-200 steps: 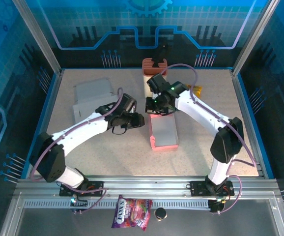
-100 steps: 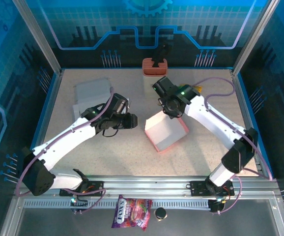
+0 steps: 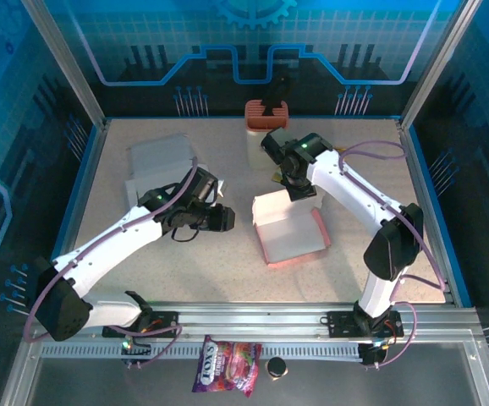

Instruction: Fold the paper box

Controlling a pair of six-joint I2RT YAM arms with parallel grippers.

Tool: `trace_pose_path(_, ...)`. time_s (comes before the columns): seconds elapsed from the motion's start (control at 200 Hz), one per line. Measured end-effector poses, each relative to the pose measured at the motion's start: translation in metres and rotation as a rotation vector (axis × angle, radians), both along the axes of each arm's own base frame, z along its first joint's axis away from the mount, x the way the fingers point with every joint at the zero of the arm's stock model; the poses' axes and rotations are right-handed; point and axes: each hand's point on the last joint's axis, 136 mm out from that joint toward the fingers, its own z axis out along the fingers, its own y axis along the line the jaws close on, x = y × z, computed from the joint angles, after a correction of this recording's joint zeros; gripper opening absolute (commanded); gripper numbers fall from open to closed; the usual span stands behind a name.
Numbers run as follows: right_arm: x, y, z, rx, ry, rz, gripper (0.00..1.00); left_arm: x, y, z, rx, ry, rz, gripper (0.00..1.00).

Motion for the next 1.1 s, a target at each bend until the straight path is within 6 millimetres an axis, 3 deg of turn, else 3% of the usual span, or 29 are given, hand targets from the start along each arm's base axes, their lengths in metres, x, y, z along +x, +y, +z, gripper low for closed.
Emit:
trace_pose_path(0.16,0.002,-0.001,0.0,0.013,-0.028,-0.014,0.33,0.001,-0.008,-0.004,-0.015,0.001,-0.044,0.47)
trace_pose_path(0.3,0.009,-0.019,0.009,-0.01,-0.102,0.071,0.41,0.008,-0.018,-0.013,-0.025,0.001,-0.08,0.48)
trace_pose_path(0.455,0.02,-0.057,0.046,-0.137,-0.267,0.451,0.5,0.016,-0.026,-0.029,-0.005,0.014,-0.102,0.49)
trace_pose_path(0.55,0.009,-0.081,0.064,-0.241,-0.362,0.752,0.47,0.019,-0.032,-0.036,0.007,0.018,-0.11,0.5)
trace_pose_path(0.63,-0.003,-0.101,0.067,-0.328,-0.388,0.928,0.47,0.022,-0.037,-0.038,0.017,0.008,-0.122,0.5)
trace_pose_path(0.765,-0.012,-0.116,0.034,-0.387,-0.324,1.166,0.52,0.032,-0.05,-0.038,0.038,-0.031,-0.137,0.49)
trace_pose_path(0.885,-0.013,-0.105,-0.011,-0.349,-0.254,1.365,0.6,0.04,-0.053,-0.04,0.07,-0.053,-0.125,0.46)
trace_pose_path(1.101,0.002,-0.093,-0.06,-0.307,-0.188,1.587,0.61,0.055,-0.055,-0.048,0.114,-0.066,-0.105,0.4)
